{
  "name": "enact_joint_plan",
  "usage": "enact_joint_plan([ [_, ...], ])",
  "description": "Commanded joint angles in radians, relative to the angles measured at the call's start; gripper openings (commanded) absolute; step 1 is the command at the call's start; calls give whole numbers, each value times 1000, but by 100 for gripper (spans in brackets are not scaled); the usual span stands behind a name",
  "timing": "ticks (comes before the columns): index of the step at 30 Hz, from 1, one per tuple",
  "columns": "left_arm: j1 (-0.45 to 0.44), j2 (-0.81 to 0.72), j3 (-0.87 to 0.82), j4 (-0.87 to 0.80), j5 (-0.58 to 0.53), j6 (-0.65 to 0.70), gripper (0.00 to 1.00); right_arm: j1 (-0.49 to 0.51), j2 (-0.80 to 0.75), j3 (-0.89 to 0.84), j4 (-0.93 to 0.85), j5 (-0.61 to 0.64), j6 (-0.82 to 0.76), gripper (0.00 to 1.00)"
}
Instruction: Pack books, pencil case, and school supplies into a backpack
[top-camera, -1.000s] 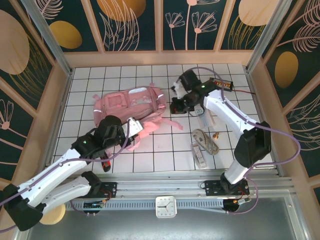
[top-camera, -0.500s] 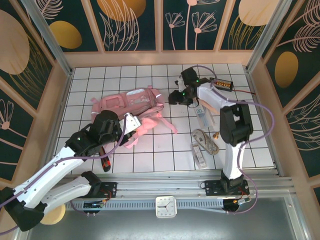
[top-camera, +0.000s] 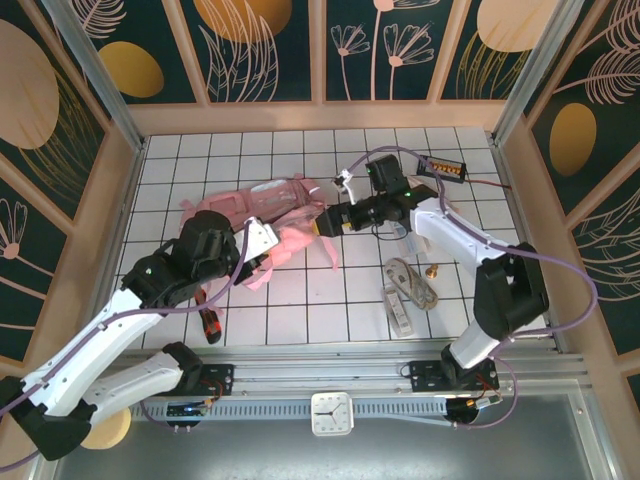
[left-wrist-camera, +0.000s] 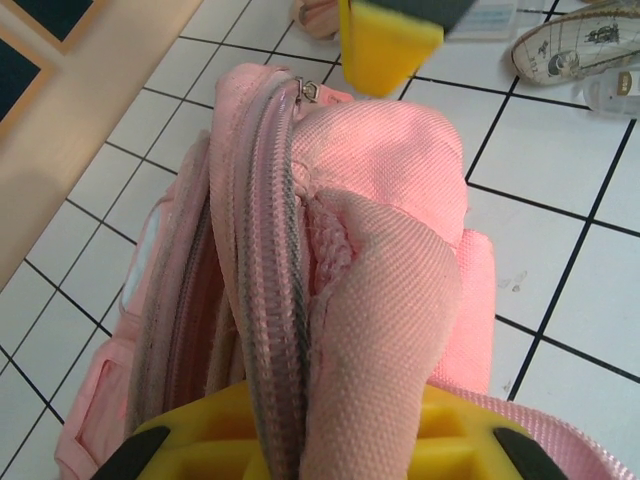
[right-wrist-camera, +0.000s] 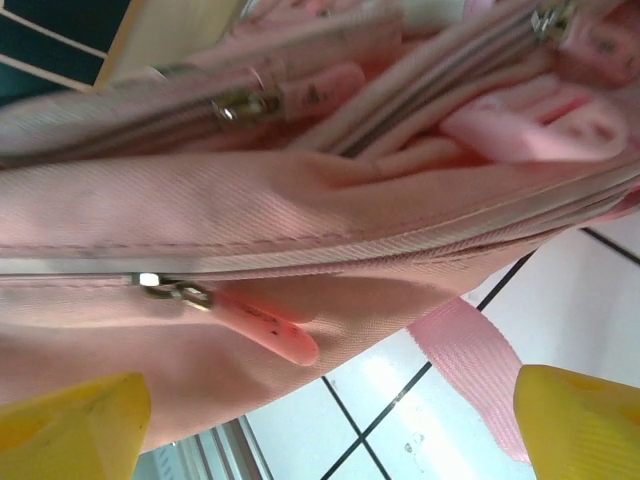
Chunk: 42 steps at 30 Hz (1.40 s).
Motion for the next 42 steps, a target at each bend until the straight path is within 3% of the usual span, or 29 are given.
enact_joint_plan([
  [1,8,-8,87,76,-6,27,0,20,30,7,43,-42,-38,92],
  [12,8,-20,64,64,9,14,0,57,95,56,95,-67,-7,80],
  [19,8,-23,52,68,8,9,0,84,111,68,126,-71,29,57],
  [21,8,-28,46,64,1,9,0,90,100,64,141,-69,45,44],
  [23,8,-37,40,65,-5,9,0,93,84,48,154,-60,60,10],
  [24,8,-40,39,64,-7,9,0,95,76,38,154,-44,63,0],
  [34,8,-79,58,17,-48,3,0,-7,56,-70,129,109,42,0],
  [42,8,-74,83,-1,-39,-3,0,-95,217,-12,98,131,-24,0],
])
